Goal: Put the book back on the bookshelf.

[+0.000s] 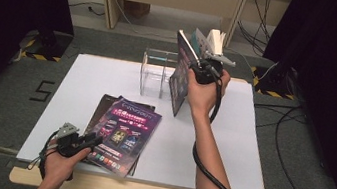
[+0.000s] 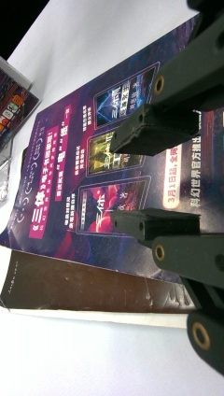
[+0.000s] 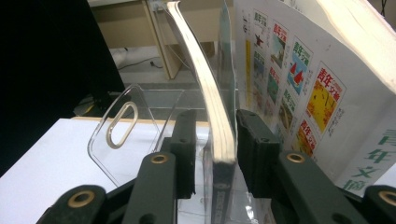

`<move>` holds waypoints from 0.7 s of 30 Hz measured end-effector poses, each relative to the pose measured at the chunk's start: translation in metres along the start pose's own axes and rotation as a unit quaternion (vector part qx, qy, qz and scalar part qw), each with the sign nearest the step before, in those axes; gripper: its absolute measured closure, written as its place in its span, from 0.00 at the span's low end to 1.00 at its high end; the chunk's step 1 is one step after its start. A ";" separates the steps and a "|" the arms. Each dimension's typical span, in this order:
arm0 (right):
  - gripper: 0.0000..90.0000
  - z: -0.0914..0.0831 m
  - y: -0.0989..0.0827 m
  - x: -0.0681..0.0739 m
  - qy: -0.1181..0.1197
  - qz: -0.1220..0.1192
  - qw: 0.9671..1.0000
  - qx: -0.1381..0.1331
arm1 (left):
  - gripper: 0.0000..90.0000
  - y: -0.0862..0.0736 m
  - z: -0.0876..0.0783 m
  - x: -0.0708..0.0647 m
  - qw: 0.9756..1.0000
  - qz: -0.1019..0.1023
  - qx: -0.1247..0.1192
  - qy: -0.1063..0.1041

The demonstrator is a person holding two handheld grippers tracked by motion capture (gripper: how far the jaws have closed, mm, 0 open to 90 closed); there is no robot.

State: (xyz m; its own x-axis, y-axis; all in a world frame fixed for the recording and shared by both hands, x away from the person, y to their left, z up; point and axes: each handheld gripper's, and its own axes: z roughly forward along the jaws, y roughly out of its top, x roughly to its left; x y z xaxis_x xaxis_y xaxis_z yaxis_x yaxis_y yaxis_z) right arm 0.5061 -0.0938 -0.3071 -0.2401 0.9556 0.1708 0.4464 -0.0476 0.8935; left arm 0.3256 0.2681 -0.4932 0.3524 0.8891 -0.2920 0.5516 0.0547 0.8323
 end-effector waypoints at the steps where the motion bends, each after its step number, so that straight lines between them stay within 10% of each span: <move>1: 0.79 0.001 0.001 0.000 0.000 0.002 1.000 0.003 | 0.67 0.000 0.000 0.000 1.000 0.000 0.000 0.000; 11: 0.94 0.019 0.009 0.002 -0.018 0.009 0.999 0.046 | 0.67 0.001 -0.001 0.002 1.000 -0.003 -0.001 0.000; 21: 0.94 0.018 0.009 0.007 -0.015 0.005 1.000 0.006 | 0.67 0.001 -0.002 0.002 1.000 -0.003 -0.002 0.000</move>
State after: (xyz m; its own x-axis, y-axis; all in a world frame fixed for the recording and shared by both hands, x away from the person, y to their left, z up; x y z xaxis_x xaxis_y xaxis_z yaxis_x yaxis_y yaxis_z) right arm 0.5243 -0.0817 -0.3051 -0.2104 0.9633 0.1664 0.4588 -0.0530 0.8870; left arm 0.3257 0.2710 -0.4923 0.3487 0.8892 -0.2963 0.5500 0.0619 0.8329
